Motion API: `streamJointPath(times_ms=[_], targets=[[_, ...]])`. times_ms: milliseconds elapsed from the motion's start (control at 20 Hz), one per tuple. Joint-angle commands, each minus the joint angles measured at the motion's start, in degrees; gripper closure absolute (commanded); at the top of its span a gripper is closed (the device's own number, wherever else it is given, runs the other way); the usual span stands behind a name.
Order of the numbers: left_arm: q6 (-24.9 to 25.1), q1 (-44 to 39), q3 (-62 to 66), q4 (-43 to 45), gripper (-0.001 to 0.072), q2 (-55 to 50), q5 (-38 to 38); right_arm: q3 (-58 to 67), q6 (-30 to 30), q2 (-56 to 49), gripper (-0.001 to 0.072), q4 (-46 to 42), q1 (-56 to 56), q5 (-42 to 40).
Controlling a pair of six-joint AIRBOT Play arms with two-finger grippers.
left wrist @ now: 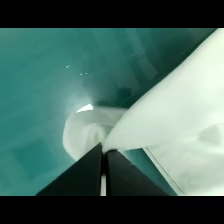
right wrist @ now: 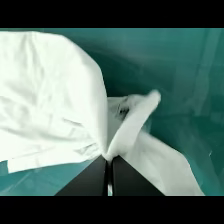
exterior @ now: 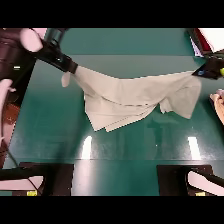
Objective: Fold the shirts.
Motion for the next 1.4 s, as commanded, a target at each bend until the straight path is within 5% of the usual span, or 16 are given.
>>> streamJointPath(times_ms=[0,150,200,250,300,550,600,650,700,950,1350], targets=[[0.1,0.0,-0.9,0.1,0.0684,-9.1,9.7,-7.1,-0.6,-3.9,0.0699,0.1,0.0,-11.5],[-0.9,0.0,-0.9,0.2,0.0682,-10.4,15.3,-8.4,-0.6,-5.9,0.0699,0.1,0.0,-16.1],[-2.3,0.0,-0.6,0.4,0.0572,-10.3,16.3,-8.4,-0.6,-6.2,0.0699,0.1,0.0,-16.5],[-3.5,0.3,-0.1,0.8,0.0299,-10.3,16.5,-8.4,-0.7,-6.3,0.0699,0.1,0.0,-16.8],[-4.5,0.9,1.0,0.8,0.0141,-10.3,15.3,-8.4,-0.7,-6.3,0.0699,0.1,0.0,-17.3],[-7.9,9.3,6.7,-0.9,0.0141,-8.0,2.7,-8.4,-0.7,-6.3,0.0691,0.1,-4.8,-18.0],[-7.9,11.3,6.7,-2.3,0.0141,-6.9,1.0,-8.4,-0.7,-6.3,0.0606,0.1,-6.7,-17.9],[-7.8,13.2,6.7,-4.2,0.0141,-5.9,-0.6,-8.4,-0.6,-6.3,0.0379,0.2,-8.3,-17.7],[-7.8,15.1,6.6,-6.4,0.0141,-5.0,-2.5,-8.4,-0.6,-6.3,0.0225,0.3,-10.1,-16.7],[-5.9,20.0,-5.6,-16.8,0.0141,1.2,-5.8,-8.4,-1.0,-6.3,0.0262,0.2,-15.3,-8.2],[0.2,18.1,-52.3,-40.4,0.0141,23.1,5.1,-8.5,-3.4,-6.3,0.0262,0.5,-12.8,-5.8]])
